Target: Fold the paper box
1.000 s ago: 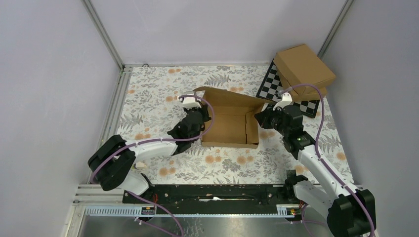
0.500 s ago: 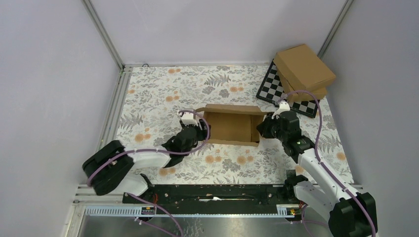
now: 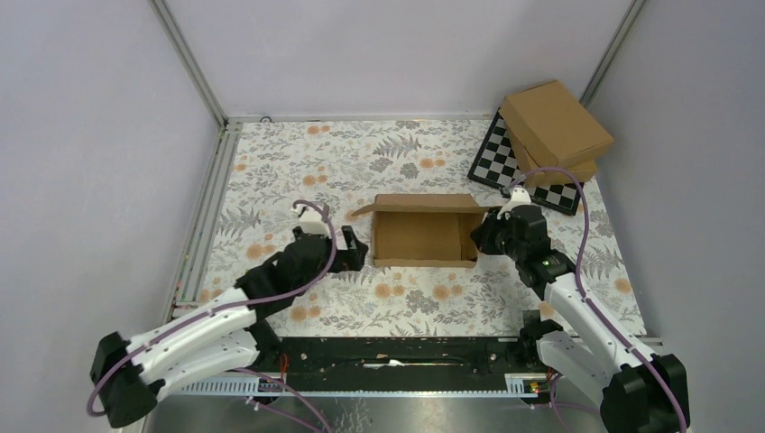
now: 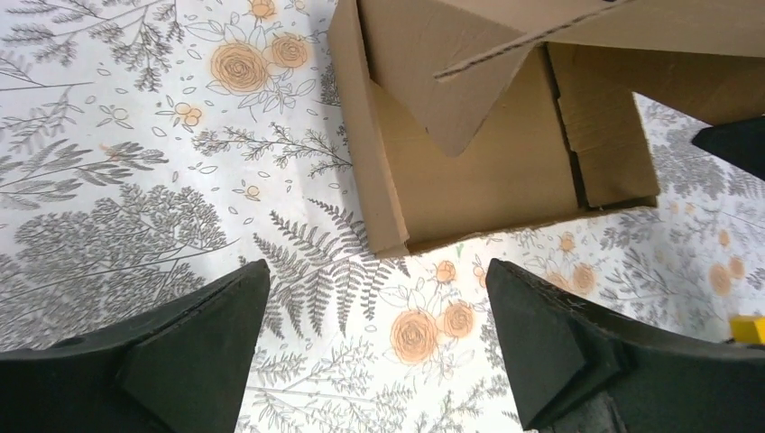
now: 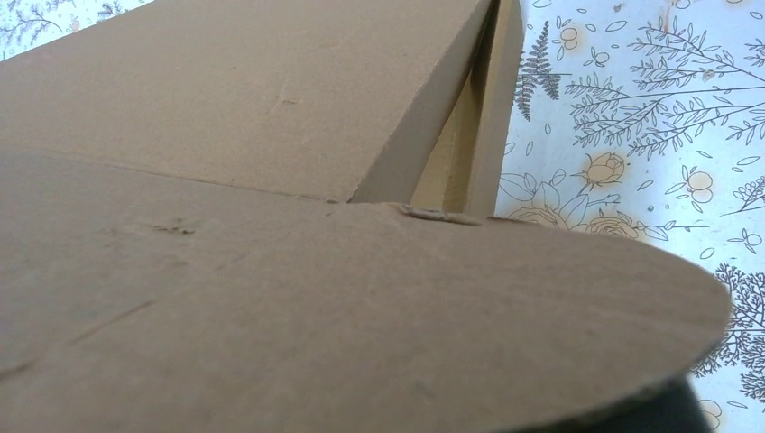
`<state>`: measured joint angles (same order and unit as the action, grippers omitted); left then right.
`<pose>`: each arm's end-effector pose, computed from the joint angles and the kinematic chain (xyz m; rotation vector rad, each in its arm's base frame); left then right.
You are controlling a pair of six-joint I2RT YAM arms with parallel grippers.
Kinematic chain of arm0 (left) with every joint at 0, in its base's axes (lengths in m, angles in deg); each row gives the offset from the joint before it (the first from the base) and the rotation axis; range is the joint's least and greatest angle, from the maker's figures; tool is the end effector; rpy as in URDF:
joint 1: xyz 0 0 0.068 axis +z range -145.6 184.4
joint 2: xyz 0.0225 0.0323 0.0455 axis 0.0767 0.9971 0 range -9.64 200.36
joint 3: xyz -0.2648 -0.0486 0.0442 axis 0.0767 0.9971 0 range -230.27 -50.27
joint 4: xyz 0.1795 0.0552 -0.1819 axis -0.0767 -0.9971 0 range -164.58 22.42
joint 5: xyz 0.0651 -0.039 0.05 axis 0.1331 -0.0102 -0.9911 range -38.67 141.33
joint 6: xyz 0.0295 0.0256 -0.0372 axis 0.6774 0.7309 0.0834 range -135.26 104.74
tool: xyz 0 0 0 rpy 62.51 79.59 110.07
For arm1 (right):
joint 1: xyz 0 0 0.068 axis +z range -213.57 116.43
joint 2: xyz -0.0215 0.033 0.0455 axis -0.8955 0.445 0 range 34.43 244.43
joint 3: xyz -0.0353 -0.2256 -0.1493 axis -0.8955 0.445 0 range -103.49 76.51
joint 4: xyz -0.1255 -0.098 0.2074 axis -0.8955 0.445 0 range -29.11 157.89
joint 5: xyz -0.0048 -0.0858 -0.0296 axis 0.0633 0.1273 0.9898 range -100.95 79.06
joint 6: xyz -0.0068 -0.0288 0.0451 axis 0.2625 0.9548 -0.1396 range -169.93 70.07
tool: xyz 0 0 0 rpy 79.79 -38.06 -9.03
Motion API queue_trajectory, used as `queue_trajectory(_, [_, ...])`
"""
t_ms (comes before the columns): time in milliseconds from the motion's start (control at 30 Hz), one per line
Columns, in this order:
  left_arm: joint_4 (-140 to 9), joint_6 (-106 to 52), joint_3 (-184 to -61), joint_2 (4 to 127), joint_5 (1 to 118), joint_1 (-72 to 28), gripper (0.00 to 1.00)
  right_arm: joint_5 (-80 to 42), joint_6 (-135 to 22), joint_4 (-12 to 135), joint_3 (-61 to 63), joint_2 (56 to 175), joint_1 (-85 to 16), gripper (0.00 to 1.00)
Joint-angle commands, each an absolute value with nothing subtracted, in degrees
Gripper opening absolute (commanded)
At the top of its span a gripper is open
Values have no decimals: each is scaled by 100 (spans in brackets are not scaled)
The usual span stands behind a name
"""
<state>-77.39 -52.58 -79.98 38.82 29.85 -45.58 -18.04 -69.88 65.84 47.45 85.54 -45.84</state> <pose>0.1323 -0.1372 0.2379 -0.0036 2.0794 -0.5641 0.1903 0.0655 0.2330 -0.0388 2.0807 0.5335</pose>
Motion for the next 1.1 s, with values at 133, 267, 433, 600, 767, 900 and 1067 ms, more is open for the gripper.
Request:
queue_trajectory(133, [-8959,-3679,-10113,3995,3943,-4578,99,-1852,-6924,6689,4696,8533,-4529,14])
queue_trajectory(267, [-9828,-2702,-12263,5757,4279,-4569,99,-1835,-6883,6719,4662,8555,-4529,14])
queue_trajectory(433, [-10086,-2005,-13582,7367,5267,-4566,99,-1859,-6862,6721,4620,8572,-4534,15])
queue_trajectory(600, [-10585,-1575,-14264,8401,6053,-4578,95,-1847,-6848,6720,4614,8623,-4531,15])
queue_trajectory(767, [-10404,-1250,-14343,8669,6520,-4574,92,-1852,-6846,6719,4595,8663,-4531,15])
queue_trajectory(900, [-10309,-1176,-14346,8808,6781,-4577,89,-1850,-6843,6717,4574,8636,-4534,15])
queue_trajectory(1067, [-10309,-1138,-14357,9025,6610,-4576,71,-1918,-6845,6720,4539,8635,-4531,18])
